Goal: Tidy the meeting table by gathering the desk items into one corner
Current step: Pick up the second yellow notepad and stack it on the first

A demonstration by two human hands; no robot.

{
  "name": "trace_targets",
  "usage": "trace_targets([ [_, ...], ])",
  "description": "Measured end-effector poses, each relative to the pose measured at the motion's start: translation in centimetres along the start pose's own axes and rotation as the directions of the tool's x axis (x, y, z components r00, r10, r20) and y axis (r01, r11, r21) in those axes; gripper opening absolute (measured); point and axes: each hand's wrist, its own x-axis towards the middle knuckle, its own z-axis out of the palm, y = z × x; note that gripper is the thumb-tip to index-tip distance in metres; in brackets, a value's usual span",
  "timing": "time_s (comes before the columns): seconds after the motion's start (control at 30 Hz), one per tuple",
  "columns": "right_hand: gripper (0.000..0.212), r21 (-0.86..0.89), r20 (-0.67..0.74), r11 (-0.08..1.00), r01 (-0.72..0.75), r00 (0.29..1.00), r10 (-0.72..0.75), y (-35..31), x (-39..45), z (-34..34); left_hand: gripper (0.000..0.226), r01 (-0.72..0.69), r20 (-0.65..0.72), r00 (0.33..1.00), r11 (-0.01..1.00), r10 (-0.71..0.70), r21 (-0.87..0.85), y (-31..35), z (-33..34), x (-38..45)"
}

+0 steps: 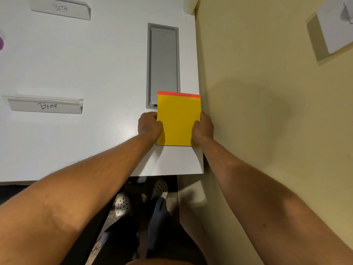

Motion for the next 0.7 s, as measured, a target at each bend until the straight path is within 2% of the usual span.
trace_targets([
  [0.5,0.05,0.062,0.022,0.998,0.001,1.0,-0.002,0.1,-0.3,-0.2,0.022,-0.01,0.052,0.999,1.0,0.01,0.004,0.3,-0.2,-0.1],
  [0.7,0.053,0.095,0.051,0.996,-0.003,0.999,-0.001,0.3,-0.5,-0.4,0.031,0.037,-0.012,0.999,0.999,-0.037,0.006,0.0,-0.6,-1.3],
])
